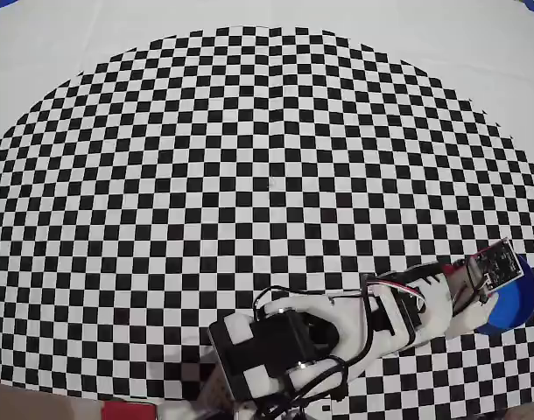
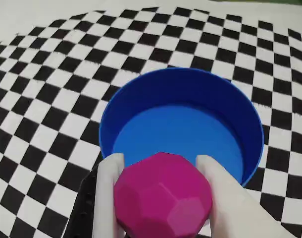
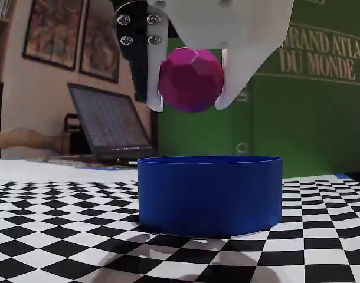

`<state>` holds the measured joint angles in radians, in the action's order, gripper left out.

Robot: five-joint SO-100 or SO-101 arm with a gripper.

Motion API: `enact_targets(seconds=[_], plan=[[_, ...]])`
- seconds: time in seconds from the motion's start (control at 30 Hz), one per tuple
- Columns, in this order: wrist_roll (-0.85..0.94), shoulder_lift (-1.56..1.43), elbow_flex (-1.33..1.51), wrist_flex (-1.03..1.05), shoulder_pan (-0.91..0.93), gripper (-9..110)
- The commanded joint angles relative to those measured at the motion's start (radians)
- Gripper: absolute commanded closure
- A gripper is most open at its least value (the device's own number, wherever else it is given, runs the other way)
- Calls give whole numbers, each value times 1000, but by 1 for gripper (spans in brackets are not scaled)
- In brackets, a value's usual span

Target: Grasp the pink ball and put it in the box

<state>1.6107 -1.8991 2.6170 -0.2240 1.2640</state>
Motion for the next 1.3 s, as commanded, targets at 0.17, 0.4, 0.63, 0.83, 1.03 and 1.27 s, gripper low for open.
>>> enact_targets(seconds=[0.17, 0.4, 0.63, 0.83, 1.03, 1.27], plan=[[5, 32, -92, 18, 14, 101], [3, 72, -150, 38, 17, 101], [5, 117, -212, 51, 21, 101], [6, 161, -258, 55, 28, 101], [6, 204, -307, 75, 29, 101], [6, 236, -353, 98, 32, 101]])
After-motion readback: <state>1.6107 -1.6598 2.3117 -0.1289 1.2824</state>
